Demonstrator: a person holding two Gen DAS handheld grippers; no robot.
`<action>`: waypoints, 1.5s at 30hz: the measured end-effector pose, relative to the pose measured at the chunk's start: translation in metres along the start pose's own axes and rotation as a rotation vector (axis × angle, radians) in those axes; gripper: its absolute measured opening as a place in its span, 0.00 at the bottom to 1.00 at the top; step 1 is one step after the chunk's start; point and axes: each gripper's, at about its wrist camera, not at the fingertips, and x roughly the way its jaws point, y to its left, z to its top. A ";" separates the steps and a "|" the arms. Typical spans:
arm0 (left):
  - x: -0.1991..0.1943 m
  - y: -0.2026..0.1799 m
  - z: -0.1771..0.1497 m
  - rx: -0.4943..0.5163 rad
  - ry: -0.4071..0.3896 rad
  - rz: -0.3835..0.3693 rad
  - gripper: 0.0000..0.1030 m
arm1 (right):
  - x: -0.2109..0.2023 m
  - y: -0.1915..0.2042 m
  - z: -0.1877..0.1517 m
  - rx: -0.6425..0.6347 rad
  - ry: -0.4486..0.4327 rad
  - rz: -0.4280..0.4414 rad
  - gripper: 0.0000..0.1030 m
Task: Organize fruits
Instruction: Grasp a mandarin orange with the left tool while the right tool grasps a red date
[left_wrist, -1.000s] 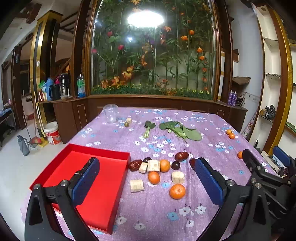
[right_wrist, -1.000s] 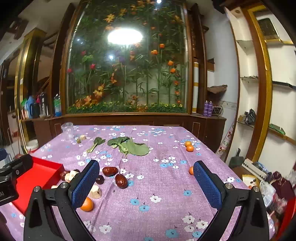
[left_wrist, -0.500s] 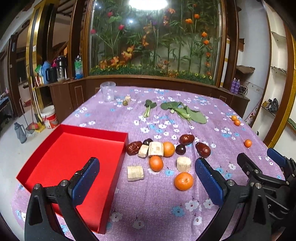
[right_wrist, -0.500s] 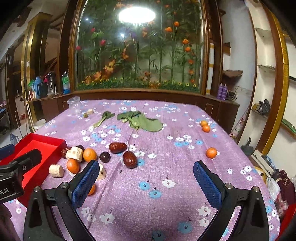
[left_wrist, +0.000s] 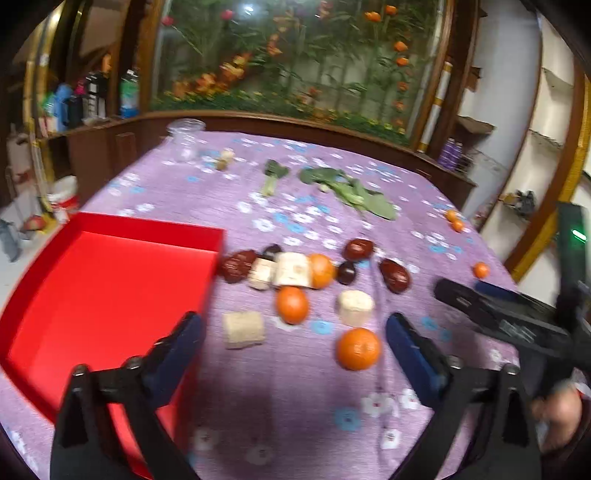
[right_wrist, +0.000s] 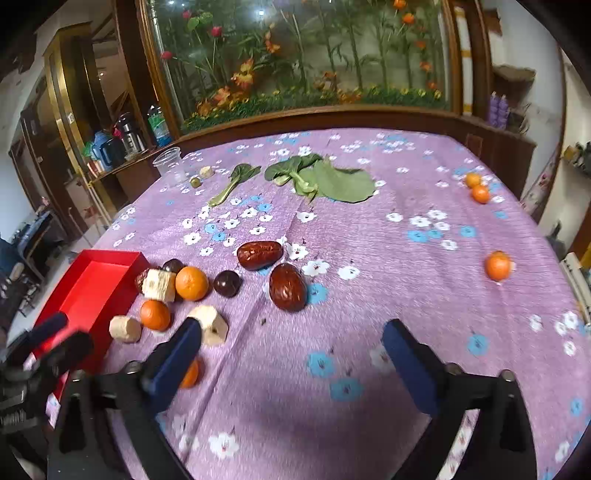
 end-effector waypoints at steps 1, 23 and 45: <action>0.004 -0.004 0.000 0.009 0.018 -0.029 0.76 | 0.006 -0.001 0.003 -0.004 0.012 -0.001 0.83; 0.066 -0.035 -0.007 0.075 0.201 -0.147 0.39 | 0.077 0.009 0.019 -0.078 0.129 0.052 0.66; 0.078 -0.029 -0.010 0.047 0.238 -0.130 0.33 | 0.074 0.008 0.016 -0.075 0.120 0.020 0.35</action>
